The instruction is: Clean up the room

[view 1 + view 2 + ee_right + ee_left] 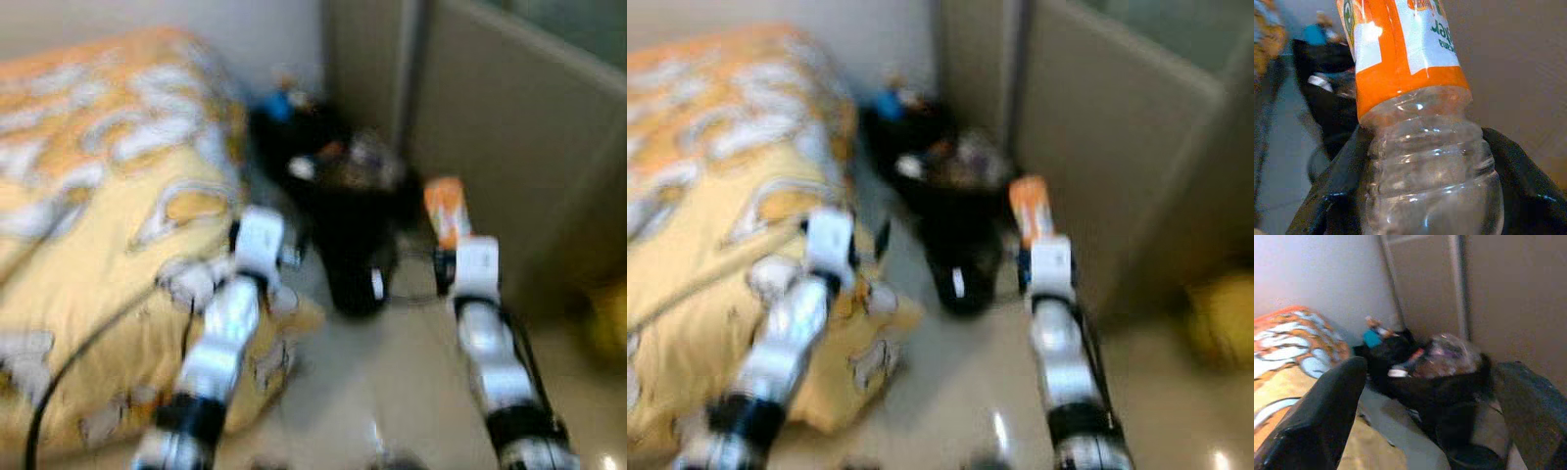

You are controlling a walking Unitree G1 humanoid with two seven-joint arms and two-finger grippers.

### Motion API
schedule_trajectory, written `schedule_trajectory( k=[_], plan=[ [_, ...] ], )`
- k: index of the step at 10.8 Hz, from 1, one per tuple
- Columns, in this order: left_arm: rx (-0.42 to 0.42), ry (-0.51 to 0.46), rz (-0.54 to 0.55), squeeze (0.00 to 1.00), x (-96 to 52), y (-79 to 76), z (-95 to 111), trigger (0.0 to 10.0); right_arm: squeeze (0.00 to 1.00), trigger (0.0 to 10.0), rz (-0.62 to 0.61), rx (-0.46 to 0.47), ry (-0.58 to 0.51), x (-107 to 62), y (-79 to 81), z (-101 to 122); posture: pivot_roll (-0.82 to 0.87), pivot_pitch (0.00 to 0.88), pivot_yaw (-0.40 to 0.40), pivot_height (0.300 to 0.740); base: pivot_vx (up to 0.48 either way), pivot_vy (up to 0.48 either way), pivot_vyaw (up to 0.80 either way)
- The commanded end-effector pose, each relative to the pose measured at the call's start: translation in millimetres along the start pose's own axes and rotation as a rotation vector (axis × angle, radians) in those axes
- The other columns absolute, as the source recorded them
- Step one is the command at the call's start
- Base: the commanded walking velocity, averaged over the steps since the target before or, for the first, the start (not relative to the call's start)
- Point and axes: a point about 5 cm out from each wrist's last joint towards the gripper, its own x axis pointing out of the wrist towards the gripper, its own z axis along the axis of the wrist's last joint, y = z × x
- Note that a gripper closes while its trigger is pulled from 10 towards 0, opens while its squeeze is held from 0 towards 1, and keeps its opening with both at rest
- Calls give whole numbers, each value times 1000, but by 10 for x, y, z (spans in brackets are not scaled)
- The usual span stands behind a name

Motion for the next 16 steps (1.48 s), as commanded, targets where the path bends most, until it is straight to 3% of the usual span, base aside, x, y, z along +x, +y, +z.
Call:
schedule_trajectory(
  k=[1,5,6,7,8,9,10,12,16],
  plan=[
    [8,25,26,0,-34,108,-68,10000,0,0,26,14,-23,6,105,54,-179,35,116,731,319,-356,700],
    [37,41,16,0,-7,100,-103,10000,0,0,29,16,-33,5,100,63,-187,29,117,731,166,-172,147],
    [0,44,28,0,3,109,-106,10000,0,0,36,5,-44,3,110,76,-189,31,116,731,319,360,0],
    [-191,123,98,0,14,150,-206,10000,0,0,51,-28,-49,-1,119,85,-198,37,113,731,405,255,0],
    [-205,134,104,0,0,117,-241,10000,0,0,60,-37,-52,-6,72,89,-208,47,100,731,412,244,0],
    [-153,120,67,0,-18,-7,-237,10000,0,0,71,-64,-39,-7,-12,70,-220,57,77,731,424,0,0],
    [-152,125,58,0,-20,-63,-244,10000,0,0,82,-81,-35,-7,-44,64,-227,62,68,731,442,0,0],
    [-40,126,-9,0,37,-156,-212,10000,0,0,80,-80,-26,-2,-35,66,-229,61,61,731,469,0,0],
    [-40,118,-56,0,74,-186,-185,10000,0,0,65,-53,-15,-23,-4,41,-233,56,84,731,480,0,-770]
  ],
)
